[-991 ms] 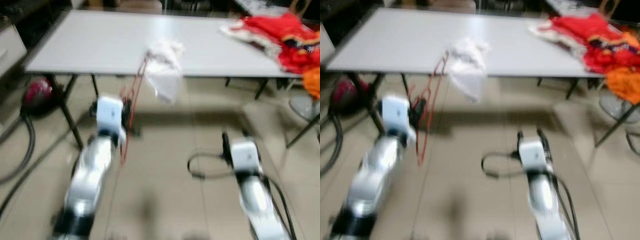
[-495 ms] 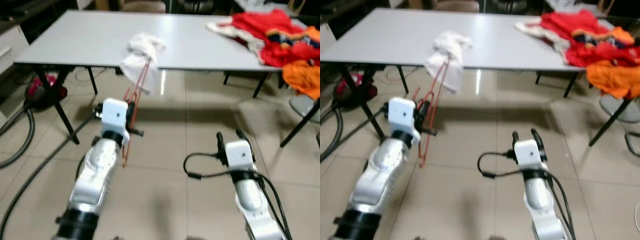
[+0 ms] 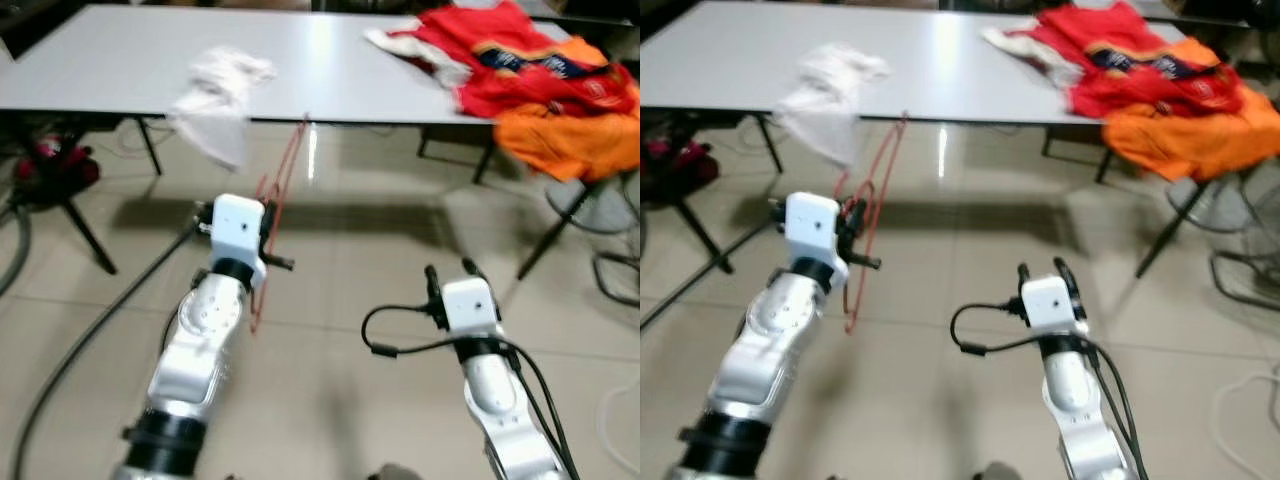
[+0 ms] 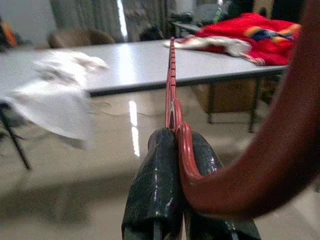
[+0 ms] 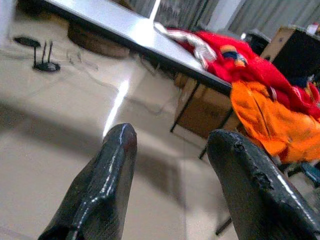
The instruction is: Hang hanger
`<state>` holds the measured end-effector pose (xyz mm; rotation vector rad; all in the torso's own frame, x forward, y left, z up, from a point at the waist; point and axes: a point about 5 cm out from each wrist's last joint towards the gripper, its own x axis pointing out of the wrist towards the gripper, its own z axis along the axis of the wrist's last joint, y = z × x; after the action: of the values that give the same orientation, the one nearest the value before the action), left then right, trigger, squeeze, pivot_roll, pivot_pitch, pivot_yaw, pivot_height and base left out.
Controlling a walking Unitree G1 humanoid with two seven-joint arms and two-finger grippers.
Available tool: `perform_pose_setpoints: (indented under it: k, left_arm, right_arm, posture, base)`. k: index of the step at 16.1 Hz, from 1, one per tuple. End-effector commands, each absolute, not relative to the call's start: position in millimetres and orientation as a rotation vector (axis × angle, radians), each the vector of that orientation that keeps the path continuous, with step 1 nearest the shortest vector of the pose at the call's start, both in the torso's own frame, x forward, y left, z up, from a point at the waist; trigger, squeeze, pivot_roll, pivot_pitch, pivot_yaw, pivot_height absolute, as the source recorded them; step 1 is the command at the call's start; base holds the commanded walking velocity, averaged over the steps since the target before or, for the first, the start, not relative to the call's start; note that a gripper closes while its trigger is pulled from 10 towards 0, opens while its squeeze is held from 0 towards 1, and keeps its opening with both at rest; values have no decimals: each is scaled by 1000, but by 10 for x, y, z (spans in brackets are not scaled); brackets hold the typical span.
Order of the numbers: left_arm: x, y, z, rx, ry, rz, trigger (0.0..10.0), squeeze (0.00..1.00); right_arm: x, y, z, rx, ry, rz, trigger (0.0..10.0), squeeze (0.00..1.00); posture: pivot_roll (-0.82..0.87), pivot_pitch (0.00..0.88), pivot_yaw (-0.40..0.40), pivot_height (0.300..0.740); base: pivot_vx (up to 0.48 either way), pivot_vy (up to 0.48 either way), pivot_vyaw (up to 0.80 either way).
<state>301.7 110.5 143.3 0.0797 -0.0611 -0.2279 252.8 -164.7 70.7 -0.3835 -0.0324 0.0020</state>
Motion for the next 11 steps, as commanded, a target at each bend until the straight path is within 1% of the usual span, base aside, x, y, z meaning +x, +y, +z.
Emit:
perform_pose_setpoints:
  k: [1,2,4,5,8,9,10,11]
  left_arm:
    - [3032,1100,1471,92,-70,-231,10000,0]
    - [2937,1342,1295,85,-4,-170,10000,0]
    - [2825,1503,1230,106,15,-145,10000,0]
    - [2711,1617,1193,95,36,-125,10000,0]
    - [2548,1763,1227,52,24,-61,10000,0]
    - [2452,1850,1260,77,2,-43,10000,0]
    - [2256,1989,1194,240,-11,-78,10000,0]
    - [2188,2047,1167,285,-13,-79,10000,0]
  right_arm:
    - [2537,-1638,727,-372,-47,6,10000,67]
    - [2482,-1633,702,-212,-4,12,10000,71]
    - [2408,-1664,710,-144,11,33,10000,75]
    - [2313,-1739,714,-132,27,51,10000,78]
    - [2158,-1874,829,-65,0,53,10000,75]
    - [2094,-1928,943,-36,-40,55,10000,27]
    - [1962,-2004,998,-51,-57,42,10000,0]
    - [1915,-2023,974,-49,-48,37,10000,0]
  posture:
    - [-127,56,3,740]
    - [-113,56,-13,740]
    - [-106,57,-16,740]
    - [-97,59,-25,740]
    - [-79,51,-34,740]
    - [-79,44,-35,740]
    - [-80,37,-35,740]
    - [-80,37,-35,740]
  base:
    - [0,-480,0]
    - [0,-480,0]
    - [0,-480,0]
    - [0,-480,0]
    - [0,-480,0]
    - [0,-480,0]
    - [0,-480,0]
    - [0,-390,0]
